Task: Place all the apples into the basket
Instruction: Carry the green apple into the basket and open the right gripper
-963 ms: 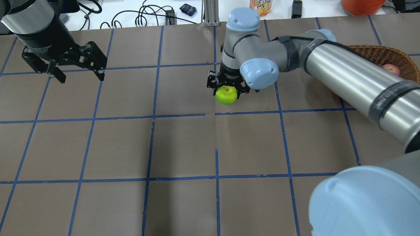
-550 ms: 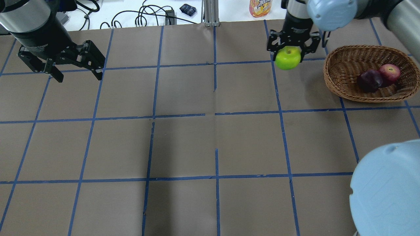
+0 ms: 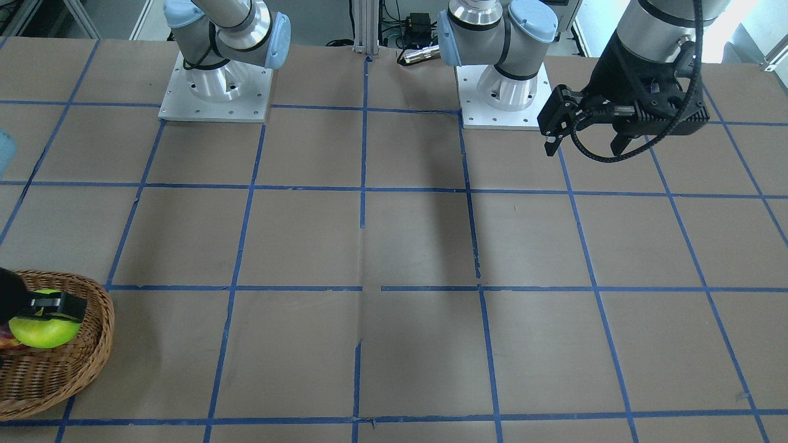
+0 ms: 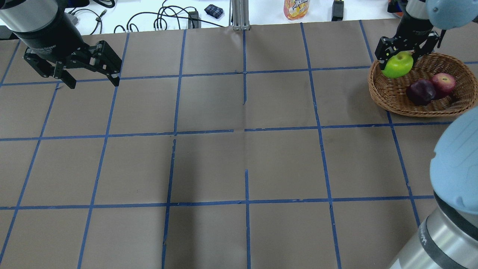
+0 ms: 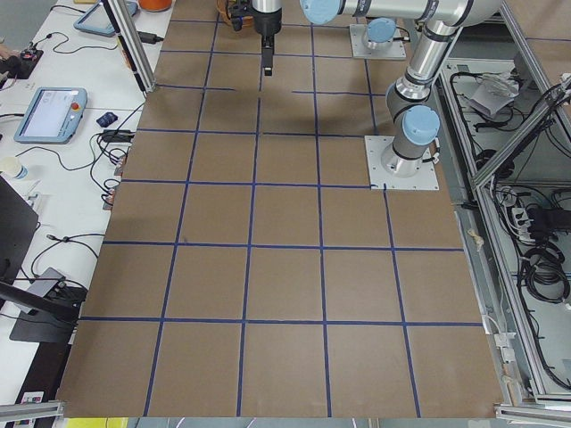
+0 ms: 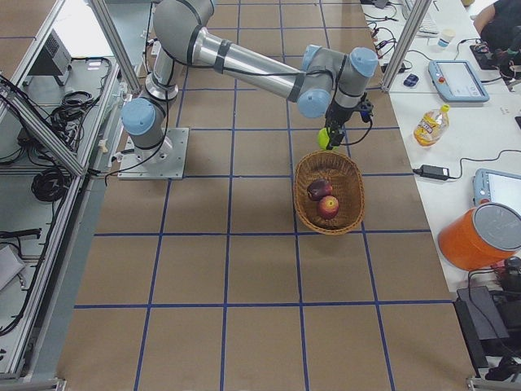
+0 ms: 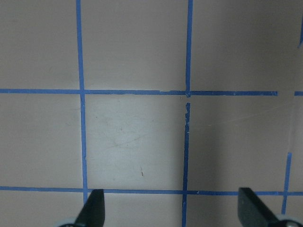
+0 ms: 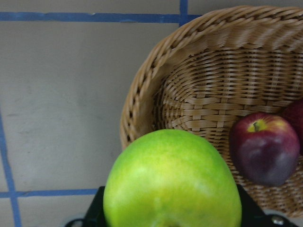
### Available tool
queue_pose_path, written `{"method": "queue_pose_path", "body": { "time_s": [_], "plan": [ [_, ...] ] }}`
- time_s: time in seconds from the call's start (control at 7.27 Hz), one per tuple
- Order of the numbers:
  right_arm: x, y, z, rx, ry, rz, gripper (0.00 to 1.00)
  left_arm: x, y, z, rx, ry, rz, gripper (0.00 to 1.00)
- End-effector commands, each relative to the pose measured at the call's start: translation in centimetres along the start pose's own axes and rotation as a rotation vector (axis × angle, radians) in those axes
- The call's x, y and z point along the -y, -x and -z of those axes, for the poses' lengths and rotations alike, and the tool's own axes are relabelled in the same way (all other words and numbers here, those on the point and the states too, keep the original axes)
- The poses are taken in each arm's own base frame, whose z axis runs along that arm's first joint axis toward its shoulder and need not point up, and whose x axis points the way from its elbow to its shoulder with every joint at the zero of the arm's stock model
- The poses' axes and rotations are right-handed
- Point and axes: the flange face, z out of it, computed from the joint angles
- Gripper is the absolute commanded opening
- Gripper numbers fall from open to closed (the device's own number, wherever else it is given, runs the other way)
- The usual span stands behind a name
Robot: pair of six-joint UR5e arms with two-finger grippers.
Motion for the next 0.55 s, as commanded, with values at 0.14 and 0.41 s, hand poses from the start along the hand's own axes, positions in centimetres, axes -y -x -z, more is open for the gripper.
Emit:
{"method": "queue_pose_path", "body": {
  "time_s": [0.14,0.41],
  "plan": [
    [0.8,-4.2,-5.4,0.018,0.042,0.031,0.0,0.0,-0.1,0.0,0.0,-0.007,0.003,1.0],
    [-0.3,-3.6,-8.1,0.044,0.085,0.028,0.15,-0.3,-0.1,-0.1,0.0,-0.004,0.003,1.0]
  ]
}}
